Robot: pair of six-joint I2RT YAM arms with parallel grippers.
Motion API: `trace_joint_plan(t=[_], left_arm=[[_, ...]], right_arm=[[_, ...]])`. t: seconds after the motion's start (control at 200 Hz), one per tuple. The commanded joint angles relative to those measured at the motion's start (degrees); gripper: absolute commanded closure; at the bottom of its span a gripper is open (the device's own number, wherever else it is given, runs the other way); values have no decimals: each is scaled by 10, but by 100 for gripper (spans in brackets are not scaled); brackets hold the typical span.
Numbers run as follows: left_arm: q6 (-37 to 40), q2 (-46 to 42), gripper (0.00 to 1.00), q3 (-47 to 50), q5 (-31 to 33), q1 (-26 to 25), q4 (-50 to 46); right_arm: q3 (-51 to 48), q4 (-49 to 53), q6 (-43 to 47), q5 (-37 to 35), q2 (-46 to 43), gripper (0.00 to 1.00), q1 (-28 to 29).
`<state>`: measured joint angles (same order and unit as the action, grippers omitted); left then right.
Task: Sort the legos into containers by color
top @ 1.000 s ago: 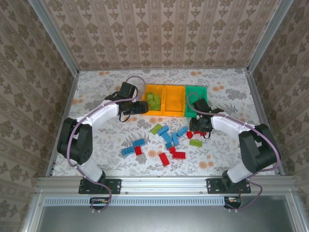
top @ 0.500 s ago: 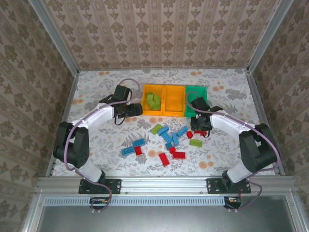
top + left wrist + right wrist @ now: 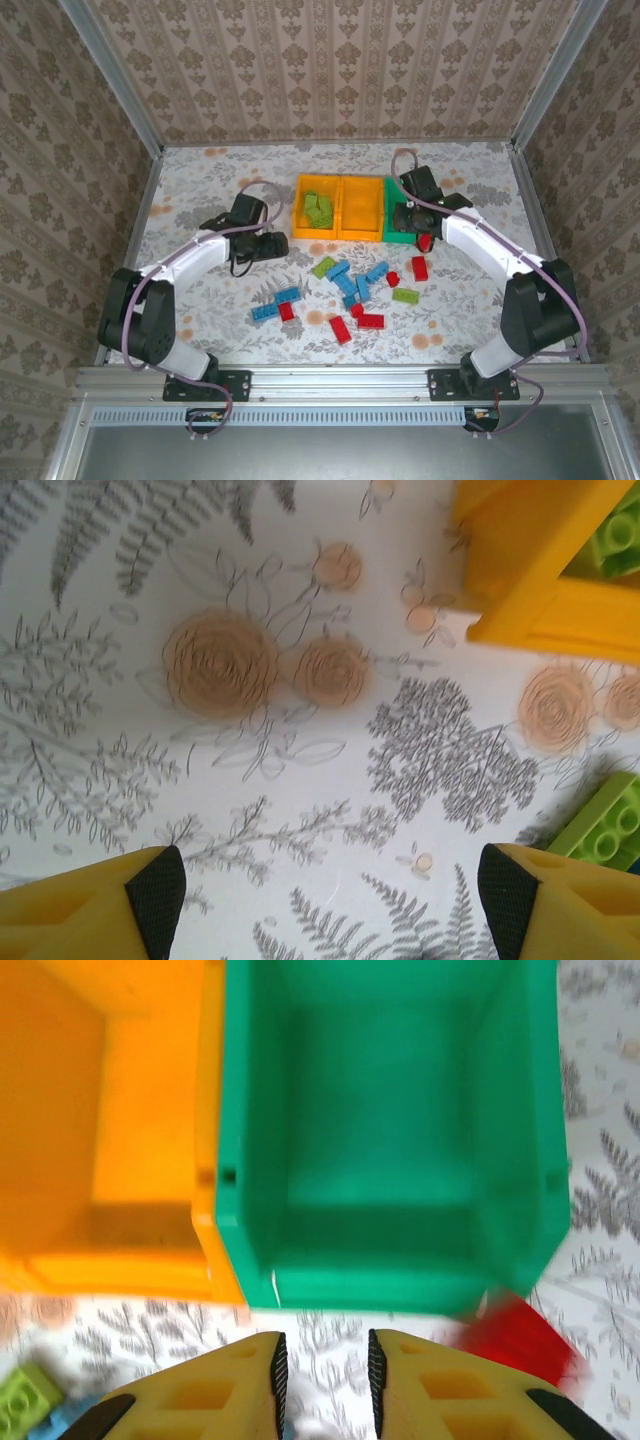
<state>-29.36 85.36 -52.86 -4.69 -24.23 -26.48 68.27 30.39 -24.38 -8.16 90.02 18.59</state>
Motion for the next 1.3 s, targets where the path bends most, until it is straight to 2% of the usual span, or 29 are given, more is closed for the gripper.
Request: trace_joint_plan(t=[0.0,0.105,0.16,0.3,0.38,0.445,0.5,0.62,0.74,0.905,0.97,1.075,1.2,1.295], left_arm=[[-14,-18,20,20,-1,-12,-12],[-19,-16,20,29,2,-16,-21],[-23,-17,20,34,1,-37,-19],[-29,-14,20,33,0,-52,-17],[-31,-10,19,31,4,-54,-15],[-32,-5,19,31,3,-55,-10],[-31,0,19,27,0,-55,-7],[-22,14,19,17,3,-58,-7],[-12,17,19,12,9,-62,-2],[2,15,17,12,7,-62,8],[7,16,16,11,6,-61,13],[10,21,16,12,-6,-61,24],[16,29,15,17,-23,-61,40],[24,35,15,16,-29,-61,46]], right_arm=[[31,-15,-1,-29,54,71,-12],[48,-25,-1,-35,87,72,-19],[56,-24,-2,-33,97,72,-23],[51,-13,-1,-20,81,68,-23],[25,1,-8,-33,46,56,-23],[-7,20,-24,-69,7,42,-26],[-34,41,-45,-94,-28,37,-38],[-93,74,-82,-112,-99,20,-98],[-125,116,-109,-115,-158,16,-185],[-156,149,-166,-83,-173,8,-328],[-174,146,-175,-98,-181,7,-359],[-186,157,-189,-76,-185,5,-416],[-189,186,-198,-130,-201,1,-441],[-189,197,-185,-125,-208,0,-467]])
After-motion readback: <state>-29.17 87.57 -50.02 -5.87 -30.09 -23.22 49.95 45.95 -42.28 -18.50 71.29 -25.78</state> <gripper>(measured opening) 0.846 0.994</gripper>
